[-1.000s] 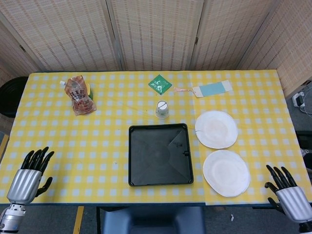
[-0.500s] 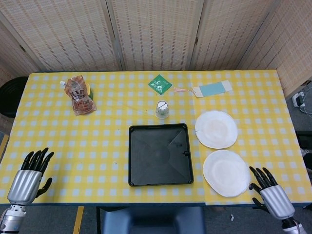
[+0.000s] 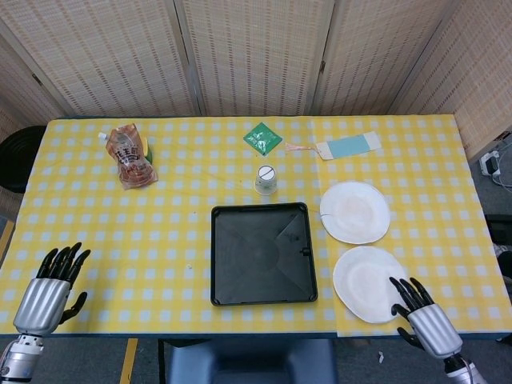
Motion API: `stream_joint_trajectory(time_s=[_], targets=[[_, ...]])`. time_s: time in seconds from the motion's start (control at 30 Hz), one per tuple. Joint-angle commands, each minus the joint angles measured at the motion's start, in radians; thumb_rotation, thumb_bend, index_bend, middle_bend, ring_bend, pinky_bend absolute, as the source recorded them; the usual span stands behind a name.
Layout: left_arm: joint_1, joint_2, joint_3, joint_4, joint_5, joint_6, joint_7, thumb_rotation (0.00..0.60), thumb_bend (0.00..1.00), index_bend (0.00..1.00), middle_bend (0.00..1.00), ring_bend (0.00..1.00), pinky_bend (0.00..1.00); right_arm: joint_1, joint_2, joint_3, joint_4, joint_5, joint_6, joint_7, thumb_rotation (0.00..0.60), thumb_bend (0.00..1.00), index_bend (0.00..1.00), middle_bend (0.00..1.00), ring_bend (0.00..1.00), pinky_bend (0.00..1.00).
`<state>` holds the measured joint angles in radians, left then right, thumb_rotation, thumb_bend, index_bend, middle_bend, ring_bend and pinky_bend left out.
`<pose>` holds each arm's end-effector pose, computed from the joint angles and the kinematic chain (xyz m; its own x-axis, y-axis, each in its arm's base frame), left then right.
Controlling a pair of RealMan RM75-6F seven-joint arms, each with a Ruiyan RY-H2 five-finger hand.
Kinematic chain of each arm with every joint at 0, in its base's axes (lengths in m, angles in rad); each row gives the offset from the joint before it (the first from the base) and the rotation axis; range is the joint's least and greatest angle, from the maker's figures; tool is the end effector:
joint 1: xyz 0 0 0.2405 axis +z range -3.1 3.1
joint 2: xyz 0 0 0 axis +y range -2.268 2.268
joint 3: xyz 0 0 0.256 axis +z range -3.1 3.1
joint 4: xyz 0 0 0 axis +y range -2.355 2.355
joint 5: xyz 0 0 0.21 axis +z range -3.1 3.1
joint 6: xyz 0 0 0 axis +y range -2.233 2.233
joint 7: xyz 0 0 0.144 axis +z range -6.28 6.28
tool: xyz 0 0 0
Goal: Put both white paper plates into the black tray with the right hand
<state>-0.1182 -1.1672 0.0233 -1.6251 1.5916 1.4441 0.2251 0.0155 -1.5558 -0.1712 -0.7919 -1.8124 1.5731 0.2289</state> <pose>-0.2936 0.1733 0.1226 0.5547 0.0764 0.8285 0.8278 -0.1511 -0.5403 -0.3799 -0.1141 0.0515 0.5423 -0.1875 0.8190 -0.8204 -0.3285 0.4680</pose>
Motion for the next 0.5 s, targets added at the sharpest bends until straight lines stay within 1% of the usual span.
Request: stream_joint_trajectory(time_s=[0.03,0.3,0.5], targets=[[0.001,0.002,0.000,-0.003,0.002,0.003,-0.004,0.600,0.42,0.00,0.00,0.00,0.00,0.010,-0.010,-0.001,0.000,0.004,-0.015,0.001,0.600,0.29,0.49,0.00,0.00,0.00],[0.004,0.013,0.003,-0.006,0.009,0.012,-0.022,0.600,0.42,0.00,0.00,0.00,0.00,0.035,-0.023,-0.004,-0.021,0.003,-0.045,-0.019,0.600,0.29,0.52,0.00,0.00,0.00],[0.007,0.020,0.002,-0.006,0.009,0.019,-0.033,0.600,0.42,0.00,0.00,0.00,0.00,0.049,-0.029,-0.007,-0.032,0.008,-0.070,-0.035,0.600,0.29,0.52,0.00,0.00,0.00]])
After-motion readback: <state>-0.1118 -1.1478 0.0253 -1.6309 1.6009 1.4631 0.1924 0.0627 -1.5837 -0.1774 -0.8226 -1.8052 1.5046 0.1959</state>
